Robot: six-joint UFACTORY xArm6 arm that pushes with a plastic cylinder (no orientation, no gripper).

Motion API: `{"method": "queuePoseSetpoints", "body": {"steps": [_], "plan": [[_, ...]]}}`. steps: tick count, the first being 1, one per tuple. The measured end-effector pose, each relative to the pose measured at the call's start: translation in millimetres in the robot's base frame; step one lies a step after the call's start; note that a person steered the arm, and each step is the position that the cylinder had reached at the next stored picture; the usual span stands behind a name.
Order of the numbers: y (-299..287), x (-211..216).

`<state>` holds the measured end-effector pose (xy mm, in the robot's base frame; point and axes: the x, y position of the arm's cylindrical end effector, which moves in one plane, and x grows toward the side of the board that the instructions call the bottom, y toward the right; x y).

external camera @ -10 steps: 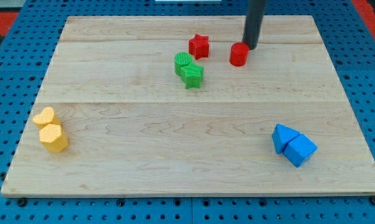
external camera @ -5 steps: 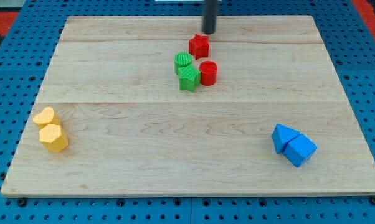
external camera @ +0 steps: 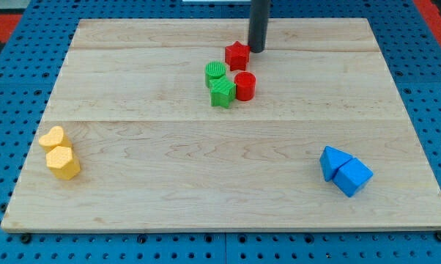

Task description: Push the red star and red circle to center

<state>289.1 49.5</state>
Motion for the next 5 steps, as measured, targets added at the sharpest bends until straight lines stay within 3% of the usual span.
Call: {"method": "queuePoseSetpoints", "body": {"steps": [1,2,3,5], "plan": [[-8.9,-23.2],[-44.0,-15.4],[-38.4,11.1],[-4.1,-7.1]]}}
